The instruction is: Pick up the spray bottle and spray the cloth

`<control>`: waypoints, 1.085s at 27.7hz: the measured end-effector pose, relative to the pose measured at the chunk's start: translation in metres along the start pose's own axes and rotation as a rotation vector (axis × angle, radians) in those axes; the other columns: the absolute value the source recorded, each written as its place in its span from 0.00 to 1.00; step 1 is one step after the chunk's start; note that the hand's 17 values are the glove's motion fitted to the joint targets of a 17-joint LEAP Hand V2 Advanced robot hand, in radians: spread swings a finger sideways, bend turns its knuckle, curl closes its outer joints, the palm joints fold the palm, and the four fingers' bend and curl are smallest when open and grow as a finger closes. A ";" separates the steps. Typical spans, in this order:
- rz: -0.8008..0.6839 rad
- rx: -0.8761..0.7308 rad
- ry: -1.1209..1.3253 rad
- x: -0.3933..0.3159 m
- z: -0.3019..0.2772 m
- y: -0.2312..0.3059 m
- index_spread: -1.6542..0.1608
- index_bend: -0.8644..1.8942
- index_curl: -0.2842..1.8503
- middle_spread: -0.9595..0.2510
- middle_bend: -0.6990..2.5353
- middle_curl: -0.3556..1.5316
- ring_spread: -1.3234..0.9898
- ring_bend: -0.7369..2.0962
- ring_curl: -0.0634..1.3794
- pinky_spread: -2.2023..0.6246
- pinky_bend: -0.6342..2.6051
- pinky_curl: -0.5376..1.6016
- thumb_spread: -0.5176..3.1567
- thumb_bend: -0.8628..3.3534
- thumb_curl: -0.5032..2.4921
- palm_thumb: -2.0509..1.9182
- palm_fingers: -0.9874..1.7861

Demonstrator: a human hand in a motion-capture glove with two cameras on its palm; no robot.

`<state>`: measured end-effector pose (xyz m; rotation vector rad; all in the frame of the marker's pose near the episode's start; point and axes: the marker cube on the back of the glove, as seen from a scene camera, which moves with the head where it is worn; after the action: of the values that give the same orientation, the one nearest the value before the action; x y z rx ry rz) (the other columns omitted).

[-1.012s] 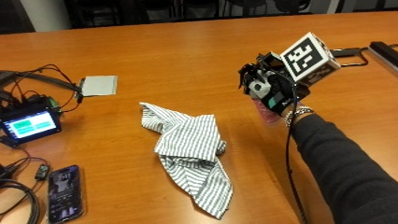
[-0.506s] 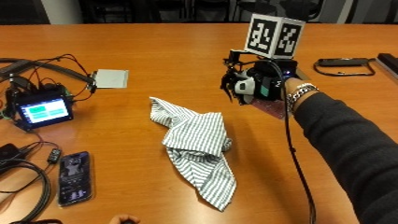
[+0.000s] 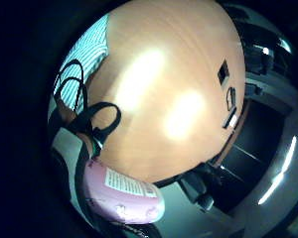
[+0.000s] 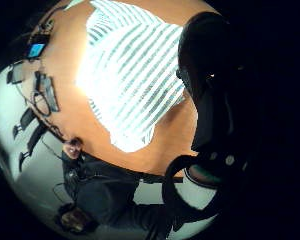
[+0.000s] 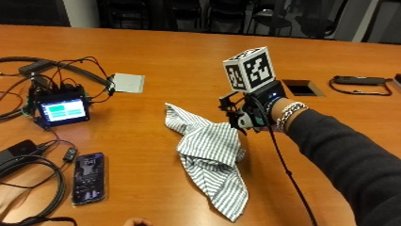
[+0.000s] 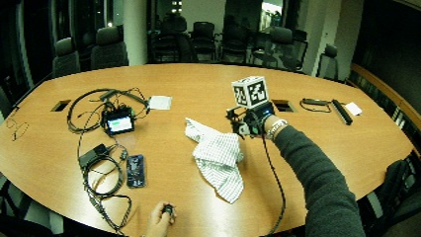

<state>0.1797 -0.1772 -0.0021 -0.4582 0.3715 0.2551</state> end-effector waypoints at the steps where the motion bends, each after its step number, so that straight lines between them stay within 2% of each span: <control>1: 0.003 -0.017 0.018 -0.001 0.006 -0.002 0.75 0.38 0.39 0.63 0.38 0.46 0.49 0.49 0.36 0.67 0.34 0.43 0.56 0.21 0.32 0.69 0.85; 10: 0.018 -0.109 0.094 -0.006 0.040 -0.013 0.75 0.38 0.40 0.63 0.38 0.46 0.49 0.49 0.36 0.67 0.34 0.43 0.56 0.21 0.32 0.69 0.85; 16: 0.009 -0.045 0.085 -0.008 0.019 -0.008 0.75 0.38 0.40 0.63 0.38 0.46 0.49 0.49 0.36 0.67 0.34 0.43 0.56 0.21 0.32 0.69 0.85; 20: -0.065 0.132 -0.059 -0.017 -0.023 0.006 0.75 0.38 0.40 0.63 0.38 0.45 0.49 0.49 0.36 0.67 0.34 0.43 0.56 0.21 0.32 0.69 0.85; 25: -0.219 0.533 -0.321 -0.032 -0.071 0.040 0.75 0.38 0.40 0.63 0.38 0.45 0.49 0.49 0.36 0.67 0.34 0.43 0.56 0.21 0.33 0.69 0.84; 30: -0.341 0.805 -0.498 -0.063 -0.100 0.053 0.75 0.38 0.40 0.63 0.38 0.45 0.49 0.49 0.36 0.67 0.34 0.43 0.56 0.21 0.33 0.69 0.85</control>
<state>0.0768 -0.1886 -0.0796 0.3394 -0.1107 -0.1239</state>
